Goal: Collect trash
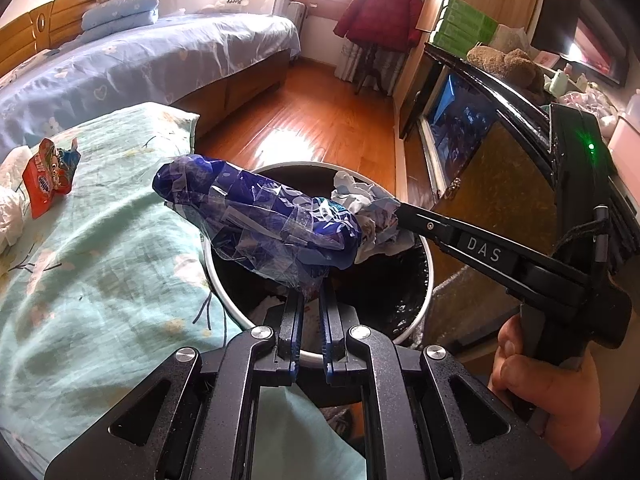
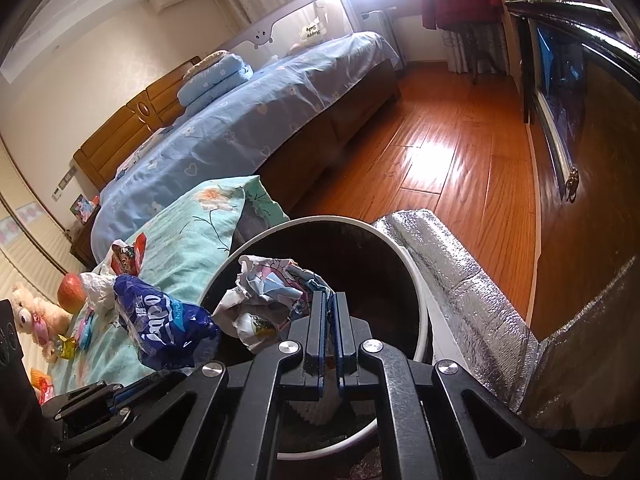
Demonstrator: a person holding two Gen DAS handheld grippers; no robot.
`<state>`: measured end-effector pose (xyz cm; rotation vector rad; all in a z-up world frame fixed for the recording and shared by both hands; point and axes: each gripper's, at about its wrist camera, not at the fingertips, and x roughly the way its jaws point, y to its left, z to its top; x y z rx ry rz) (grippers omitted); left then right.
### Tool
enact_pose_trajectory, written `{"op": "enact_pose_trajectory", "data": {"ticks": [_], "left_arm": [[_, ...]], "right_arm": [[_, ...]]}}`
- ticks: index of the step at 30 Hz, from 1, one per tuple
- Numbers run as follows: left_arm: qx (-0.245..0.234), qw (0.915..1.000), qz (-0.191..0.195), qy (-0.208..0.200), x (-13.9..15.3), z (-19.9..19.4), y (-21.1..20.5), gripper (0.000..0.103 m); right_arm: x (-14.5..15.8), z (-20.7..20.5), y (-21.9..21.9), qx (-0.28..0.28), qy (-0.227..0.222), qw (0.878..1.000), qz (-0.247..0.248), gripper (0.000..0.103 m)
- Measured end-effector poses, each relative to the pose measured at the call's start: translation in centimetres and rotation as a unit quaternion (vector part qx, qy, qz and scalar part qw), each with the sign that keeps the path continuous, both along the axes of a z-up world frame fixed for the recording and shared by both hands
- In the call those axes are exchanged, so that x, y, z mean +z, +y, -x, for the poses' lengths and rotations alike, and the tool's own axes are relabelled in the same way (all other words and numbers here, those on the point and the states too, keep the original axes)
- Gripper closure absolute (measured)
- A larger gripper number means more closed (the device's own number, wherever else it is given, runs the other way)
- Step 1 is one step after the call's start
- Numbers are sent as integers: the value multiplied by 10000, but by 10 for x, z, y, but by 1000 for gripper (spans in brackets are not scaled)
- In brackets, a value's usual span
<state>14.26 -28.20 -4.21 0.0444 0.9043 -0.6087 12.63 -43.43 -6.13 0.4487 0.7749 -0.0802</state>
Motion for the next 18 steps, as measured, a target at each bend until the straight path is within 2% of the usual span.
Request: {"op": "enact_pose_trajectory", "data": {"ticks": [5,7,8,9,11,12,13,15,17,18], "left_arm": [[-24,10000,32,-41,2,2,1,96],[-27,10000,17,-52,2,3,2,87],[-10,10000,11,-70,3,5,4,75],[20,10000,3,-93,4,6,6,59],[126,9998,26,-165,7,9,13,45],[160,9997,44,-198,8,11,17,45],[188,9996,38,-211,8,12,21,45],[289,9994,30,-194,7,14,33,44],[428,9989,47,-159,5,16,47,42],[487,9987,49,-145,4,17,52,42]], "right_arm": [[0,-2,-1,-6,32,10000,50,97],[0,-3,0,-18,49,10000,74,94],[0,-3,0,-16,53,10000,75,94],[1,-3,0,-14,37,10000,65,93],[2,-2,0,19,-3,10000,29,89],[3,-1,1,30,-22,10000,31,82],[5,0,2,37,-47,10000,34,69],[7,3,5,65,-154,9999,-15,50],[10,5,10,86,-220,9997,-16,43],[10,6,13,126,-244,9996,-43,35]]}}
